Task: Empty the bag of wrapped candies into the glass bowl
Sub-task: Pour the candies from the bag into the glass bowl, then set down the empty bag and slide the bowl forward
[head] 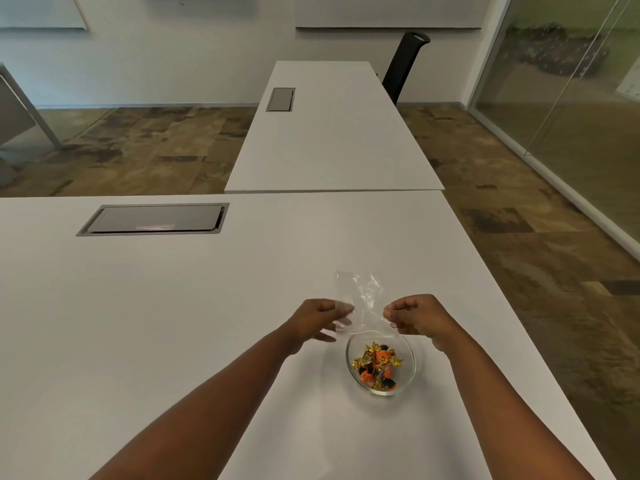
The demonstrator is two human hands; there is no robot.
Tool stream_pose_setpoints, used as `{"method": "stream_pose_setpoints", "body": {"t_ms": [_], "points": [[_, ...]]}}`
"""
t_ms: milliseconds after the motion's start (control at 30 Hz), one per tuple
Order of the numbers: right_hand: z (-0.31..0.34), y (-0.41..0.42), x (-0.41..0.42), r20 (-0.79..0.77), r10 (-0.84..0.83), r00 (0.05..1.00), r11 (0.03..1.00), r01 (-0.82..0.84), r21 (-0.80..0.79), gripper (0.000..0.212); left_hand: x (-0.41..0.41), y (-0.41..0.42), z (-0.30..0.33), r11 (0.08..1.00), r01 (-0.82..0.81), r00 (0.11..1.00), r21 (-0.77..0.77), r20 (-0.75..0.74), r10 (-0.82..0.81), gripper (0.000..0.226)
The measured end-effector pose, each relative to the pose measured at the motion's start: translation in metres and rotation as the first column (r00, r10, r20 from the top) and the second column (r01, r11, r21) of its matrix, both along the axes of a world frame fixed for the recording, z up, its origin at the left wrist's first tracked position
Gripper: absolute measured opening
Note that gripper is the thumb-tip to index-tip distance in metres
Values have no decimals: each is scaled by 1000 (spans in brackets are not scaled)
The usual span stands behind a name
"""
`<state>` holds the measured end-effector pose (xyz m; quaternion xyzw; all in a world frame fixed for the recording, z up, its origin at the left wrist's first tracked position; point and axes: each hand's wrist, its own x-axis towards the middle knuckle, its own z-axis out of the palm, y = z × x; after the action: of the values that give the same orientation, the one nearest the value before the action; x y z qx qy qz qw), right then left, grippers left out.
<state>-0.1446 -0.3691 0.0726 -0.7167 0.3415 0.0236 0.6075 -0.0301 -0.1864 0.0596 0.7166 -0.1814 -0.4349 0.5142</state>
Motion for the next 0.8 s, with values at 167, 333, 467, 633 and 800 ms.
{"method": "stream_pose_setpoints", "body": {"t_ms": [167, 333, 467, 633, 800], "points": [[-3, 12, 8, -32, 29, 999, 998, -27, 56, 6, 13, 16, -2, 938, -328, 944, -111, -54, 324, 8], [-16, 7, 9, -38, -94, 995, 976, 85, -199, 25, 22, 44, -15, 930, -366, 929, 22, -49, 366, 16], [-28, -2, 2, -222, -33, 974, 938, -47, -344, 32, 26, 59, -27, 938, -296, 949, 178, -52, 310, 18], [-35, 0, -8, -406, 48, 913, 981, -120, -153, 32, 20, 65, -43, 921, -227, 964, 317, -64, 259, 23], [-42, 5, -12, -445, 14, 896, 980, -100, -171, 24, 14, 65, -55, 908, -205, 966, 365, -75, 248, 21]]}}
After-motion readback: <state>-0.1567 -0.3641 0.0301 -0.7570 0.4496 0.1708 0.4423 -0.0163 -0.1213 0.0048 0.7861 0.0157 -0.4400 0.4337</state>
